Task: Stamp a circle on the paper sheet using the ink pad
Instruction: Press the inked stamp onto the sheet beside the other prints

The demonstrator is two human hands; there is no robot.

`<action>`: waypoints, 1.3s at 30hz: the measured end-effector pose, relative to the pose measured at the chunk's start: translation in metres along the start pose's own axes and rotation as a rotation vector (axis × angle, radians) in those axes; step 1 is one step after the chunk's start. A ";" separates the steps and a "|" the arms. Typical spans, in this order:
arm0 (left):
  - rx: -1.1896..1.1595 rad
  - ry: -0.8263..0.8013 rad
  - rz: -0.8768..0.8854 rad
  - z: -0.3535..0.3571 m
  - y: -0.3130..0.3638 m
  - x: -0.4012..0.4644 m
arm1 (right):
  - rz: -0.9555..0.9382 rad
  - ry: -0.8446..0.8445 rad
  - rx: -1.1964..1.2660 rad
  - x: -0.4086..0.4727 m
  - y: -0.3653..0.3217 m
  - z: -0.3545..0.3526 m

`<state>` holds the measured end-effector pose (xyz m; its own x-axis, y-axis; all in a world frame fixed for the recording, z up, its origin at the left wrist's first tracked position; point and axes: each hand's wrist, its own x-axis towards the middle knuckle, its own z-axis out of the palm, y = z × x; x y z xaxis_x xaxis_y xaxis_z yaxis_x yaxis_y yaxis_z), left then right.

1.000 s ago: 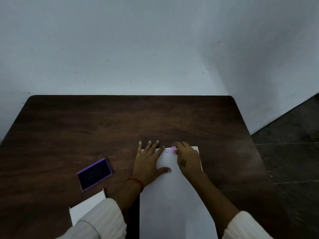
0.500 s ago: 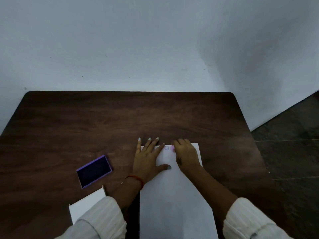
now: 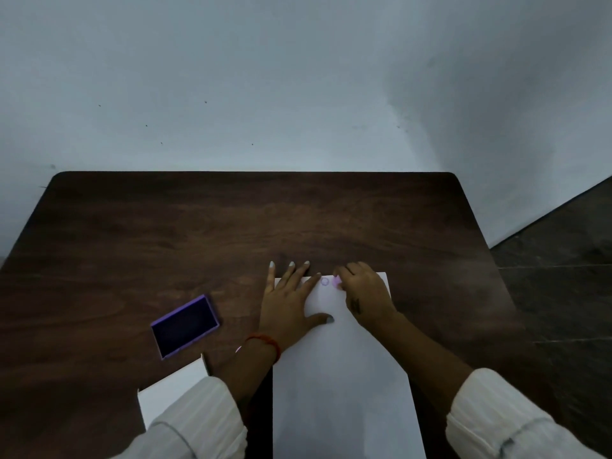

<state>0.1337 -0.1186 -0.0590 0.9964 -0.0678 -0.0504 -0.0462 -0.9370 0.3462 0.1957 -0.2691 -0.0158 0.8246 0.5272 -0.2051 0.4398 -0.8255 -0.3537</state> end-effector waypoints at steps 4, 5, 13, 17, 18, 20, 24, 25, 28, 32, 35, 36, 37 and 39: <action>0.003 0.016 0.004 0.002 -0.001 0.001 | 0.023 0.036 0.009 0.001 0.000 0.002; 0.007 0.018 0.005 0.003 -0.002 0.001 | 0.028 0.034 0.010 0.001 -0.001 0.002; 0.049 -0.041 -0.004 -0.001 -0.003 0.002 | 0.026 -0.021 0.013 0.001 -0.004 -0.009; 0.047 -0.100 -0.022 -0.007 -0.001 0.001 | 0.281 -0.115 0.271 0.006 -0.010 -0.027; 0.016 -0.104 -0.028 -0.009 0.001 0.000 | 0.313 -0.011 0.392 0.003 -0.011 -0.027; -0.073 -0.068 -0.049 -0.016 0.002 -0.003 | 0.468 0.215 0.680 -0.009 -0.017 -0.026; -0.305 0.079 -0.128 -0.040 -0.002 -0.017 | 0.683 0.265 1.244 -0.024 -0.019 -0.028; -0.401 0.116 -0.160 -0.046 -0.004 -0.025 | 0.702 0.254 1.453 -0.027 -0.021 -0.031; -0.620 0.208 -0.253 -0.058 -0.008 -0.057 | 0.650 0.199 1.961 -0.048 -0.023 -0.027; -0.682 0.257 -0.356 -0.054 -0.009 -0.097 | 0.499 0.097 2.229 -0.074 -0.026 -0.004; -0.699 0.291 -0.437 -0.040 -0.009 -0.126 | 0.526 0.011 2.293 -0.093 -0.034 0.021; -0.684 0.293 -0.466 -0.036 -0.008 -0.132 | 0.556 -0.008 2.293 -0.097 -0.038 0.029; -0.664 0.293 -0.497 -0.031 -0.008 -0.137 | 0.583 -0.019 2.287 -0.102 -0.042 0.035; -0.619 0.284 -0.542 -0.022 -0.008 -0.143 | 0.612 -0.023 2.285 -0.107 -0.045 0.048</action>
<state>-0.0073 -0.0936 -0.0338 0.8535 0.4993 -0.1488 0.4044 -0.4547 0.7936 0.0704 -0.2787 -0.0218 0.6478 0.4178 -0.6370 -0.7155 0.6208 -0.3204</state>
